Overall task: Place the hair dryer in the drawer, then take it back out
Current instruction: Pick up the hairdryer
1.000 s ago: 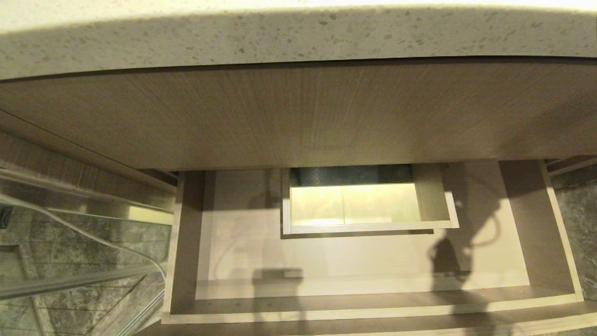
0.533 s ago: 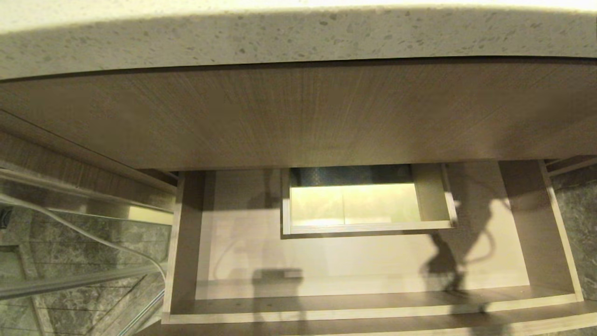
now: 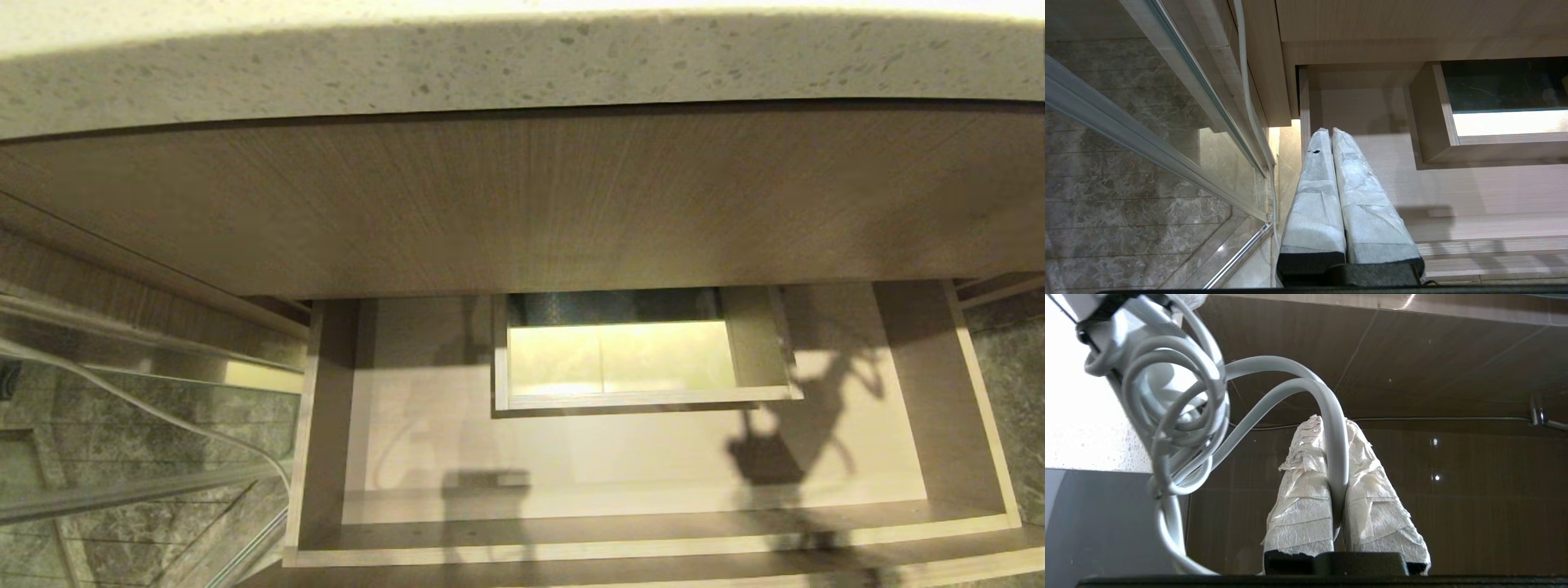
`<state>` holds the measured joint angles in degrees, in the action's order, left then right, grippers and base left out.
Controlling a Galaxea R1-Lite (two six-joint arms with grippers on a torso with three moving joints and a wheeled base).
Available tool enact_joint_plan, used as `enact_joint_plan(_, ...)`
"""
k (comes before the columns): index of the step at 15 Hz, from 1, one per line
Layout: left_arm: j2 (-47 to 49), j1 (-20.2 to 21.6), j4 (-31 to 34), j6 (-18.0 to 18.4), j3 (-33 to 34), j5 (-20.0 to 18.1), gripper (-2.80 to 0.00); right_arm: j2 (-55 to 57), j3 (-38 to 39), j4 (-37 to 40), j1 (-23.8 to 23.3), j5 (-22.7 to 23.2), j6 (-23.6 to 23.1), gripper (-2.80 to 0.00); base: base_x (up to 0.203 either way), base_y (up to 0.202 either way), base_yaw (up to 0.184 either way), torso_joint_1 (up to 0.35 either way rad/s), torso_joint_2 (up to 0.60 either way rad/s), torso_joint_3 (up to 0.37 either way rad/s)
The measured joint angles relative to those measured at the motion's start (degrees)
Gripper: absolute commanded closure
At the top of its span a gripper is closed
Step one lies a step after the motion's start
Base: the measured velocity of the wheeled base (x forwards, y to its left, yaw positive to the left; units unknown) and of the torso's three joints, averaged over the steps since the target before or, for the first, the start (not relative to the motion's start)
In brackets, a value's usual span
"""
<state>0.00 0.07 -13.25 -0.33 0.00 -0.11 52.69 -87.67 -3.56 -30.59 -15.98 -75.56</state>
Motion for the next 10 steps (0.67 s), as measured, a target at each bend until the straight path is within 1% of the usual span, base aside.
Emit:
enact_joint_plan(5,0.00,0.00,-0.01,0.01,0.00,0.02,0.00,-2.45,0.11,-1.91,0.00,-0.02,1.70,0.00,0.000,0.000,0.000,0.000,0.00,0.000)
enact_joint_plan(10,0.00,0.00,0.00,0.02,0.00,0.01,0.00,-3.33,0.09,-2.55,-0.06,0.03,5.56,0.00,0.000,0.000,0.000,0.000,0.00,0.000)
